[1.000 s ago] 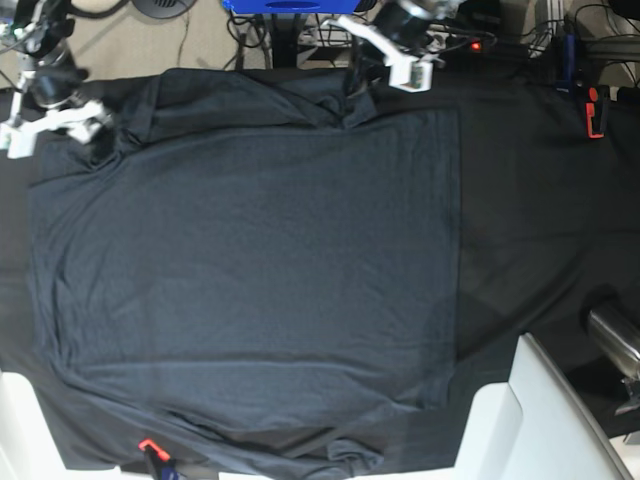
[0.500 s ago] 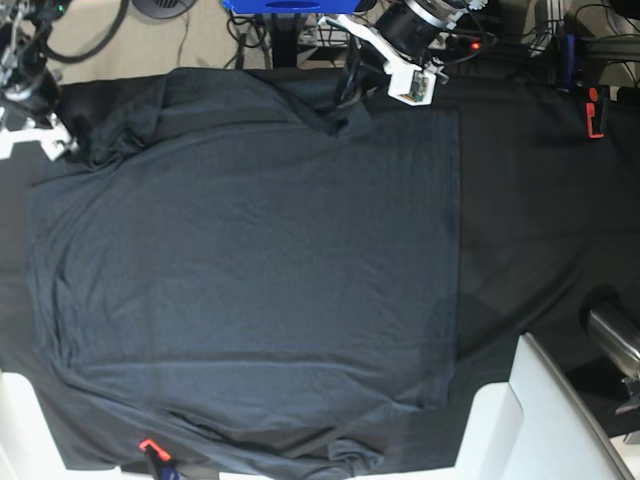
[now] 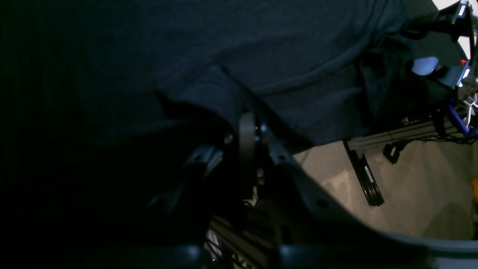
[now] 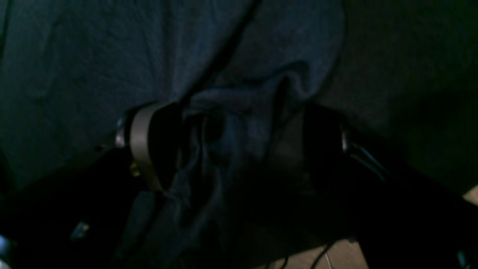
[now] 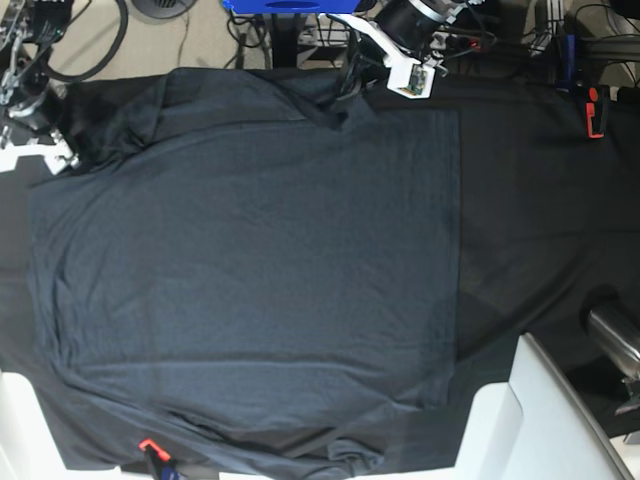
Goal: Fold the T-shirt properly
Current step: 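Lift the shoulder edges and pull them apart to smooth the shirt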
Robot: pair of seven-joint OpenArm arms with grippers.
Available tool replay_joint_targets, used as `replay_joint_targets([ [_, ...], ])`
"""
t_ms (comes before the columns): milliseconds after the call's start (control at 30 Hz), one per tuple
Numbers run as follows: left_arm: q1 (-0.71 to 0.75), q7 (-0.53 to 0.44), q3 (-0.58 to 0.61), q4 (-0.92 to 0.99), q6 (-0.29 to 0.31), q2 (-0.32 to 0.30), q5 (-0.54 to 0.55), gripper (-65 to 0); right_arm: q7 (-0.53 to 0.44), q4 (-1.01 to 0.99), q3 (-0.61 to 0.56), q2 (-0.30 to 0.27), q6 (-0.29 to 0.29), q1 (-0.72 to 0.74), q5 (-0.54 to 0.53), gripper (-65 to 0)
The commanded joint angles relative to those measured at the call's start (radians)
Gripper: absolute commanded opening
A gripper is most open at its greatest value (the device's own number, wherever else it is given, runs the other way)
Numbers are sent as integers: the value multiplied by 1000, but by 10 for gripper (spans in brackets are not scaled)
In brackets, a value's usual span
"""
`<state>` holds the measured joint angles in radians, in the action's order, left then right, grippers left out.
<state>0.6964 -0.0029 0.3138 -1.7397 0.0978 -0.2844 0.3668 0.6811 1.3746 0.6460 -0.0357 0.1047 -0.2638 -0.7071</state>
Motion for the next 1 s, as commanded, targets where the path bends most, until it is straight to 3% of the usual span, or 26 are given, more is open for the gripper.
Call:
replay_joint_targets([
  [0, 9, -21, 0, -15, 6, -2, -4, -650, 12, -4, 1, -8, 2, 2, -7, -210],
  [167, 9, -21, 0, -15, 6, -2, -4, -650, 12, -5, 1, -7, 2, 8, -6, -405],
  [300, 9, -21, 0, -15, 6, -2, -5, -650, 12, -5, 7, -7, -4, 5, -6, -624],
  [333, 9, -21, 0, -15, 6, -2, -5, -650, 12, -4, 10, -5, -4, 4, -6, -650],
  [500, 9, 19, 0, -19, 6, -2, -5, -650, 12, 42, 11, 0, -13, -33, -7, -644],
  [633, 9, 60, 0, -24, 6, -2, -5, -650, 30, 102, 2, -2, -113, -62, -7, -644],
  [967, 30, 63, -2, -118, 4, -23, 2, -650, 242, 242, 1, -10, -256, -22, -4, -644],
])
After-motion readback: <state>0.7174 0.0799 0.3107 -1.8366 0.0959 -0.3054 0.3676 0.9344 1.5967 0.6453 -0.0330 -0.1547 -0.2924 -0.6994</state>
